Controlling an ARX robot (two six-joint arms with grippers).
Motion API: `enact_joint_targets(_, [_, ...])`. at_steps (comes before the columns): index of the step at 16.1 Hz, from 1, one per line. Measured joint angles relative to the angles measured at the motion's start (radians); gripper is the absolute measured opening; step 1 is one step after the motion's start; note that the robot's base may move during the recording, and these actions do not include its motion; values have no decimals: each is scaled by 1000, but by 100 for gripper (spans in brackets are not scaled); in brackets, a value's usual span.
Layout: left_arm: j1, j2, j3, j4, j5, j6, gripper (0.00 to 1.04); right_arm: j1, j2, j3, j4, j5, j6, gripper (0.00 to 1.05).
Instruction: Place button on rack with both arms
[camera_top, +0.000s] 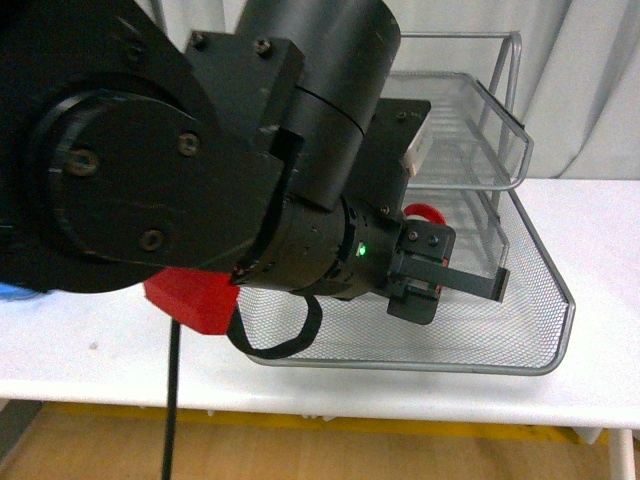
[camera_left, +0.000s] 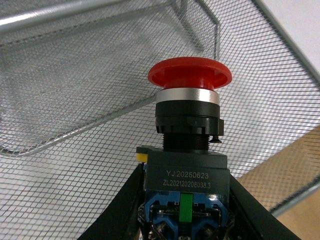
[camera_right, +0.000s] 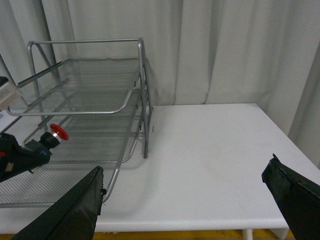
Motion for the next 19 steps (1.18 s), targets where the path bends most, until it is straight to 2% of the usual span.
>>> enact_joint_targets(2, [3,55,71,-55,-11,0,36,0,0,0,0,0,0,98])
enact_joint_targets(4, [21,181,286,-223,-34,-6,36,0,0,0,0,0,0,98])
enact_joint_targets(5, [18,208,305,-242,-37,-10,58,0,0,0,0,0,0,98])
enact_joint_targets(6, [17,165,270,-176,-21,-27,92,0,0,0,0,0,0,98])
enact_joint_targets(7, [17,103,219,-141,-21,-32,100,0,0,0,0,0,0,98])
enact_joint_targets(10, [21,-71,78,-53,-35,-46,98,0,0,0,0,0,0,98])
enact_joint_targets(14, [43,-365,-196,117,-119,-19,98,0,0,0,0,0,0,98])
enact_joint_targets(18, [143,-694,-462,109,-198,11,98,0,0,0,0,0,0,98])
enact_joint_targets(19, [156,-728,-554,289,-298,37,90,0,0,0,0,0,0,98])
